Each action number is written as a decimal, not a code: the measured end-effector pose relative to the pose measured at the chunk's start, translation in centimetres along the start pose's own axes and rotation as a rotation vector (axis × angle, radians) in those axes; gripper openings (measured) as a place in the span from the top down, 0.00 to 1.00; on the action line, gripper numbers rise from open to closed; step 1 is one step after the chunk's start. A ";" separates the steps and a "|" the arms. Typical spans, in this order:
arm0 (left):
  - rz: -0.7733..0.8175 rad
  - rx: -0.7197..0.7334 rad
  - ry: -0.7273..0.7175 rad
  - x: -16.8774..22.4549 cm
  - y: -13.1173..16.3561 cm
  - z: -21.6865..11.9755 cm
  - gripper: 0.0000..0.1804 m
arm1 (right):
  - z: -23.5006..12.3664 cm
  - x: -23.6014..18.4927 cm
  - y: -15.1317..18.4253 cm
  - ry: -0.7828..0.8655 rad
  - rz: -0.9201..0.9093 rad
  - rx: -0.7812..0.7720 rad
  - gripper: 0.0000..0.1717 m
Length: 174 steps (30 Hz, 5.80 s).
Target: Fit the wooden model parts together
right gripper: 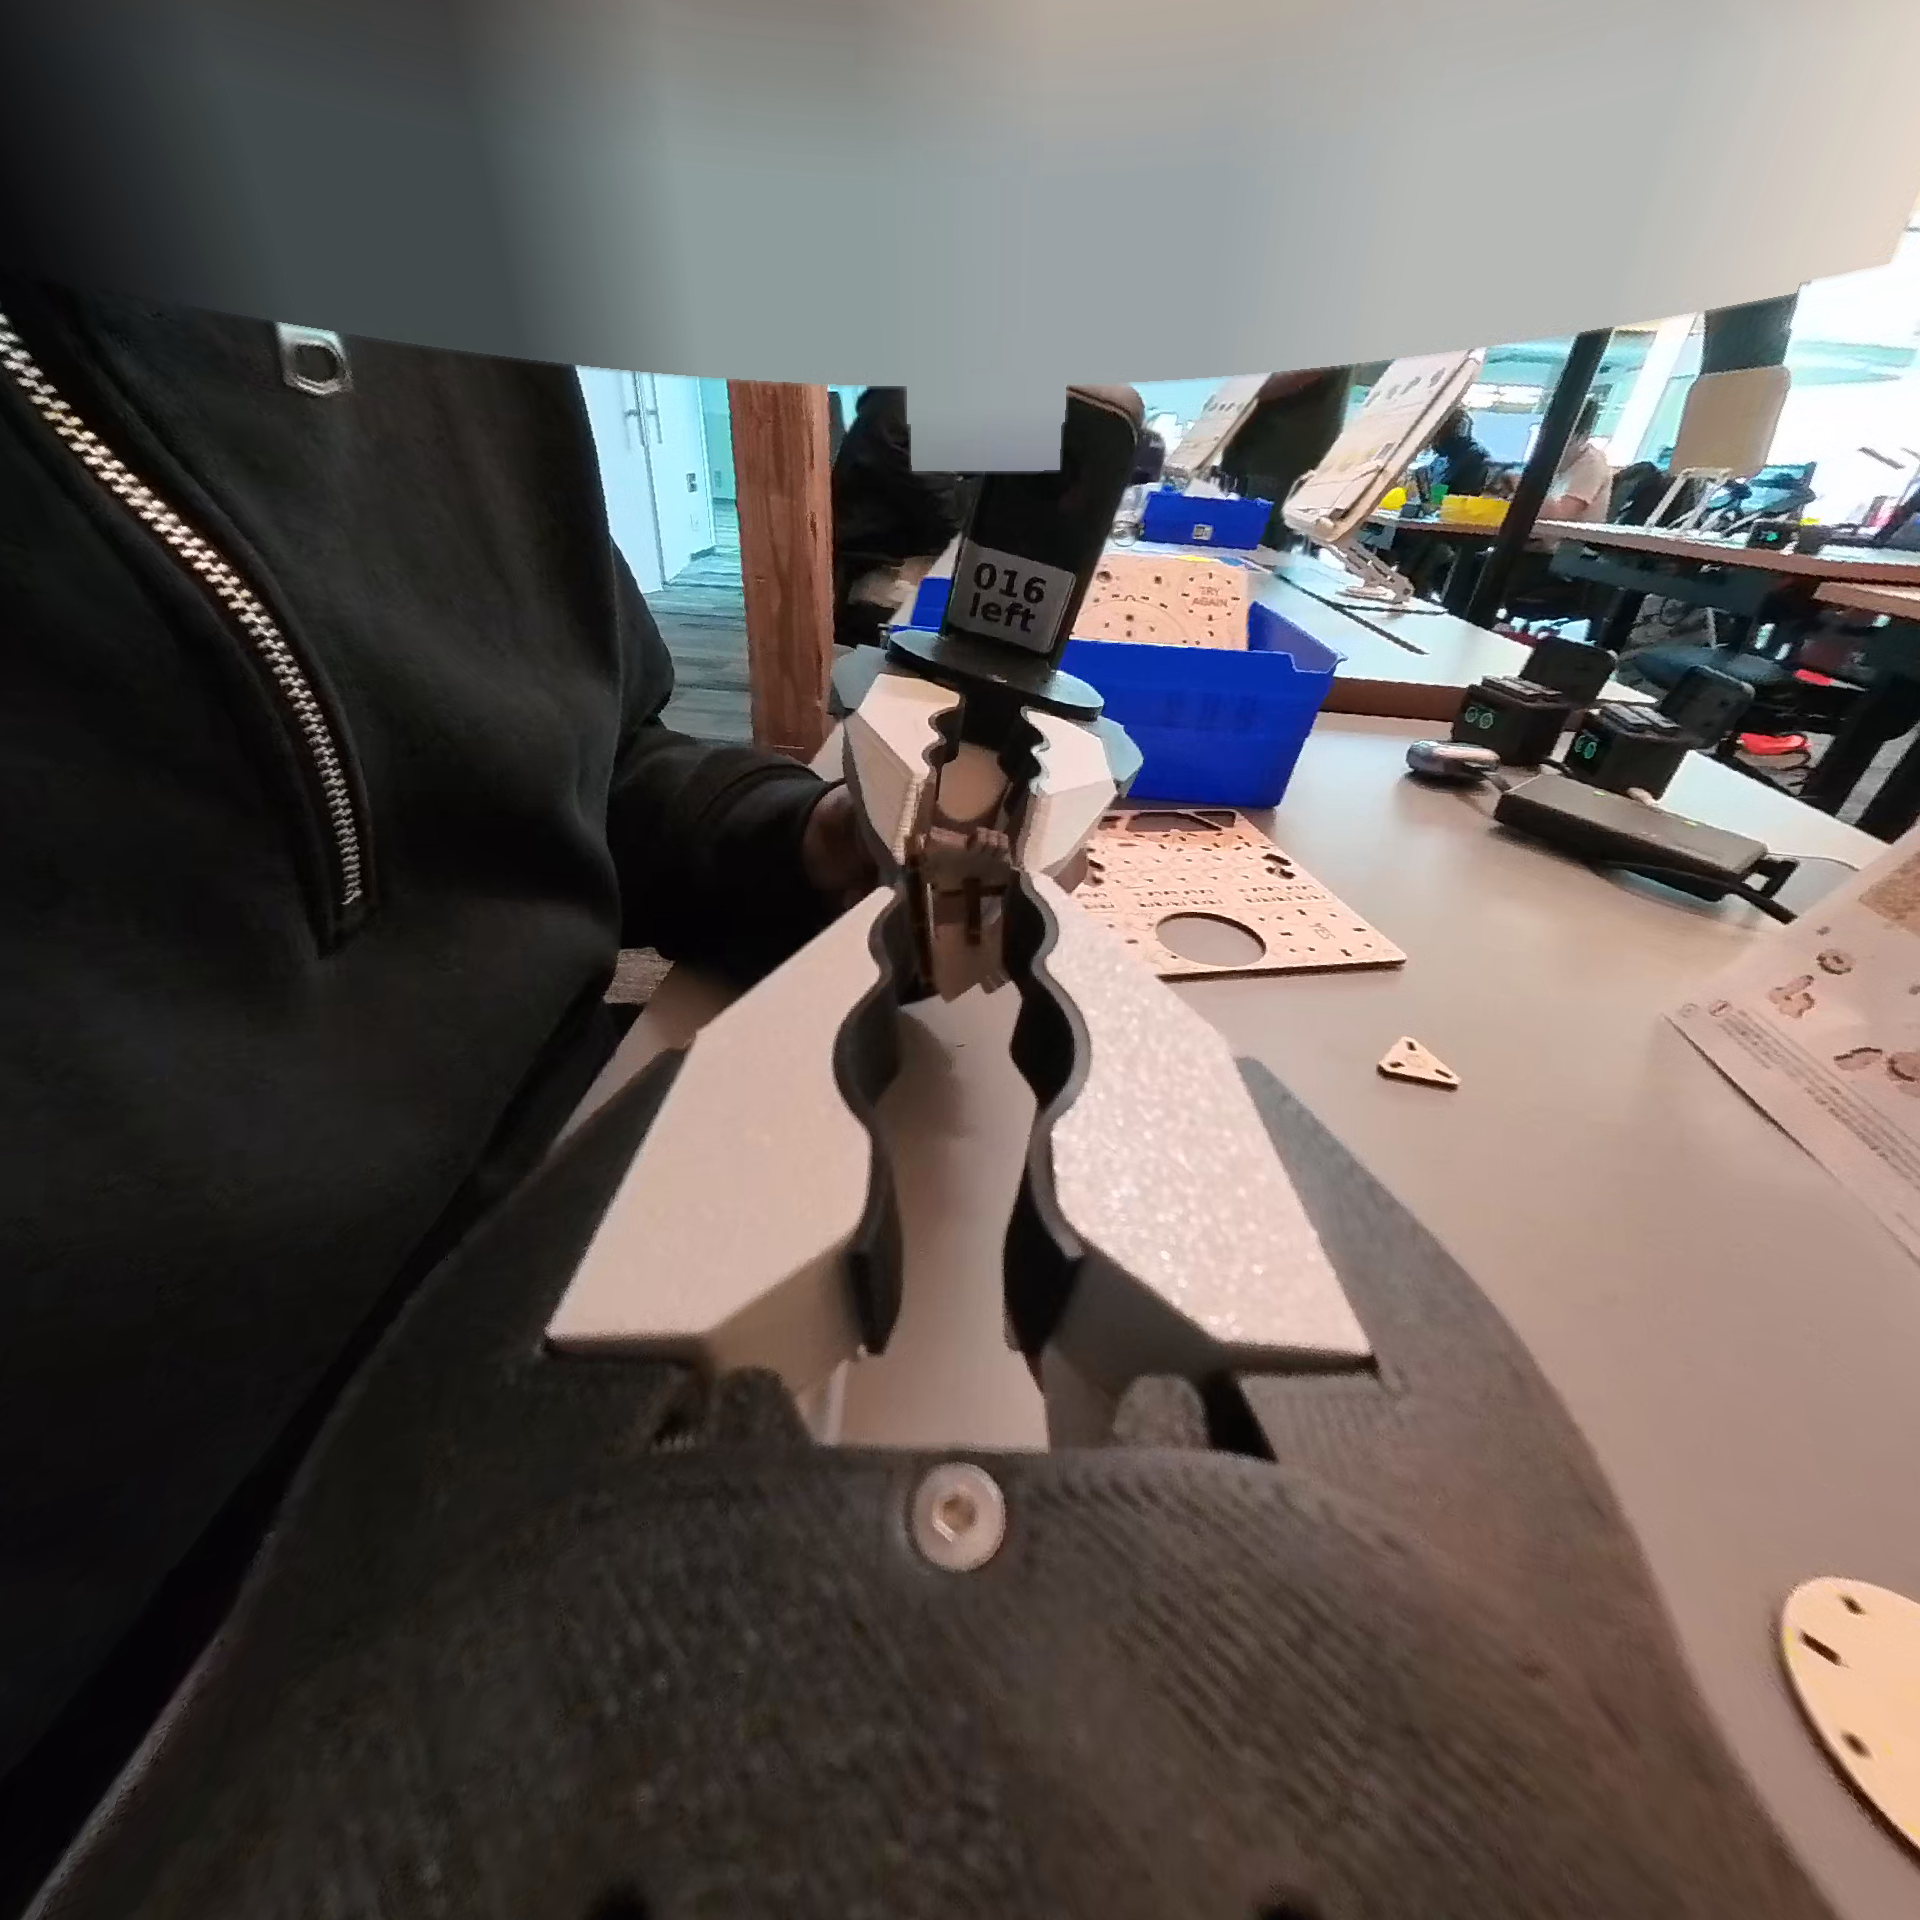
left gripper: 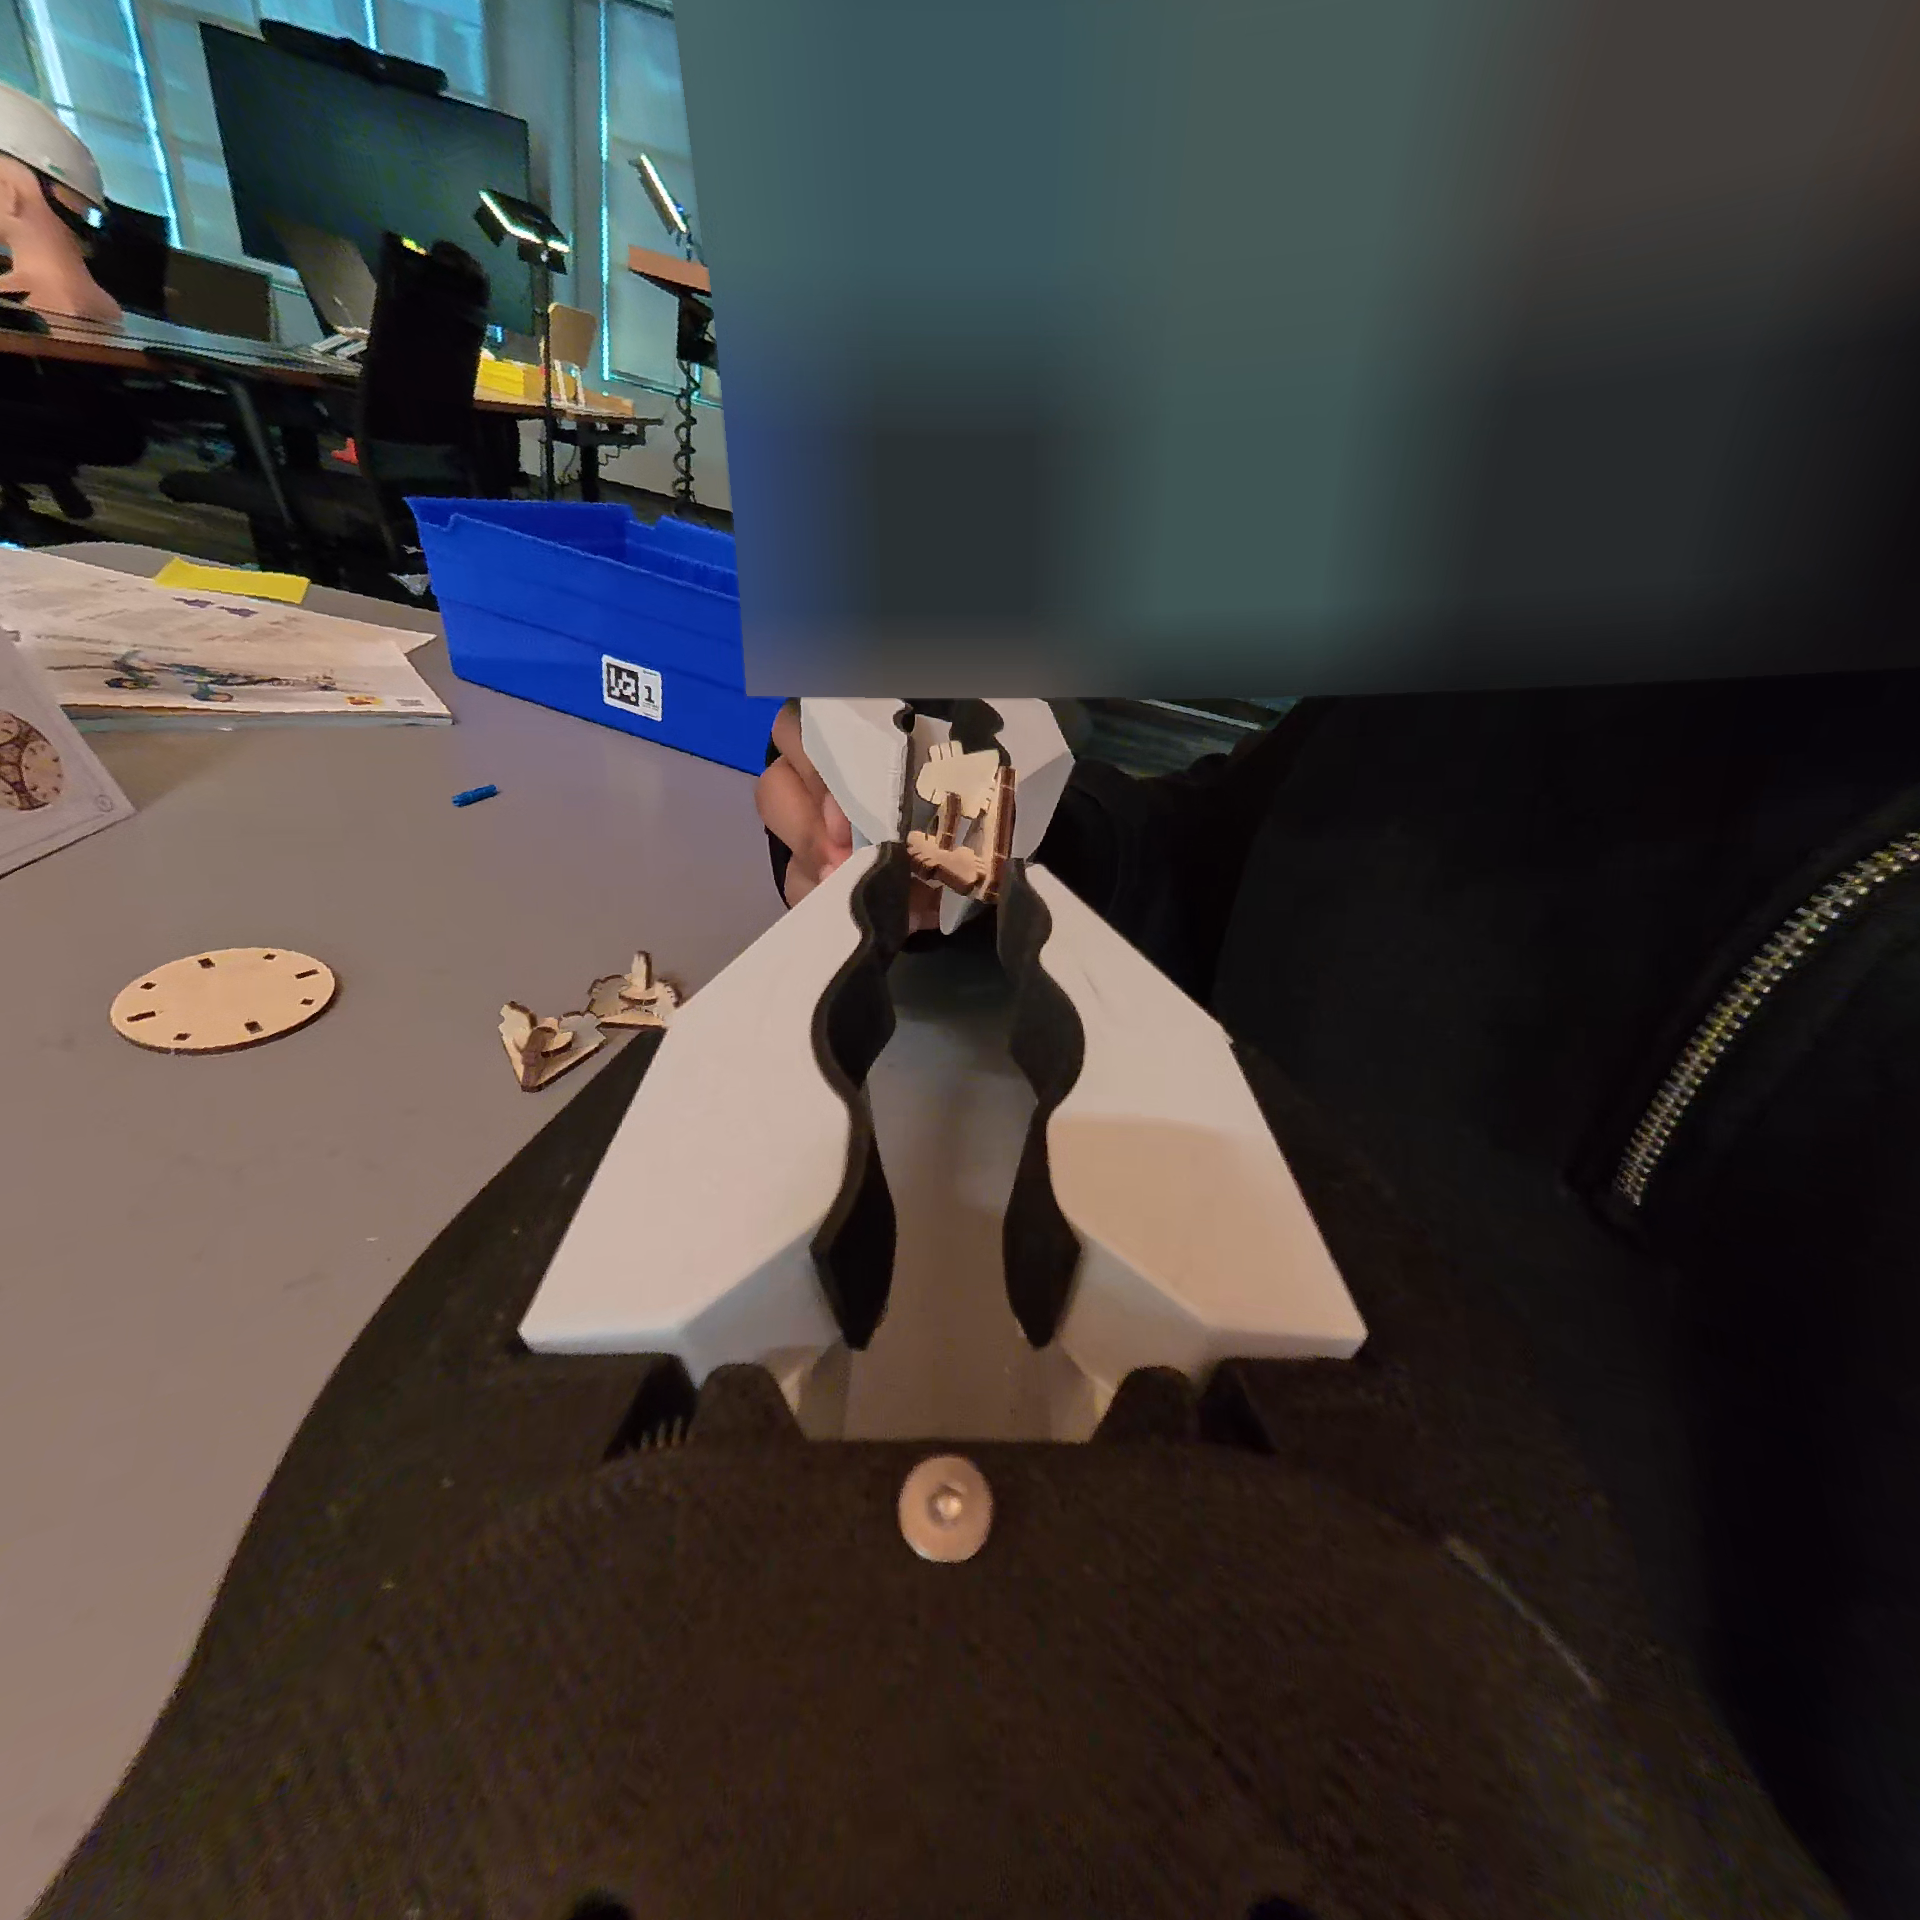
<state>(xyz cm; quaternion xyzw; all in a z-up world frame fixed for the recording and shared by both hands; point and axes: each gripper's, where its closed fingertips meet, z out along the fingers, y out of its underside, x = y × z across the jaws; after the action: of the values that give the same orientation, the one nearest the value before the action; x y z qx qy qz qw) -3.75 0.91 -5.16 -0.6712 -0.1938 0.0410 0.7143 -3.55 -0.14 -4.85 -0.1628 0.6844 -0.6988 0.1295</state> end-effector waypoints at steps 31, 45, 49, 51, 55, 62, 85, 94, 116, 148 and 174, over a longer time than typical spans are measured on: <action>0.349 -0.197 -0.755 -9.9 0.7 -4.8 0.28 | -0.4 2.8 0.9 0.170 -0.100 0.013 0.91; 0.119 -0.127 -0.373 -4.2 0.4 -1.3 1.00 | -0.2 2.8 0.4 0.217 -0.114 0.021 0.91; 0.058 -0.062 -0.245 -3.2 -0.1 -1.5 0.79 | 0.0 2.5 0.4 0.206 -0.130 0.017 0.91; 0.030 -0.050 -0.170 -2.5 -0.1 -1.7 0.63 | -0.2 2.5 0.3 0.198 -0.117 0.024 0.91; 0.110 -0.032 -0.146 -1.6 -0.1 -1.5 0.49 | -0.1 2.2 0.4 0.151 -0.076 0.038 0.91; 0.111 -0.019 -0.055 0.2 0.3 -0.7 0.70 | 0.5 0.6 0.8 0.024 0.020 0.054 0.91; 0.103 0.036 -0.060 0.2 -0.1 -0.6 0.90 | 0.5 0.0 -0.2 0.034 -0.008 0.100 0.91; 0.140 0.038 0.003 1.3 0.1 -0.4 1.00 | 0.4 -0.1 -0.5 0.011 0.021 0.130 0.91; 0.202 0.038 -0.090 0.3 0.2 -0.6 0.87 | 0.4 -0.3 0.2 -0.023 0.024 0.114 0.91; 0.005 -0.009 0.008 0.4 1.4 -0.3 0.91 | 0.2 -0.8 1.0 -0.133 0.130 0.080 0.91; -0.119 0.053 -0.193 -4.0 1.2 -2.1 0.90 | -1.3 3.2 -0.5 0.318 -0.366 0.043 0.75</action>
<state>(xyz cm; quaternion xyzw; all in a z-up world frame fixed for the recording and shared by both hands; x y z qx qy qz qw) -6.48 -2.21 -7.26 -0.6324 -0.2998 0.0680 0.7110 -6.97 -0.26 -4.19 -0.1693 0.6403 -0.7418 -0.1053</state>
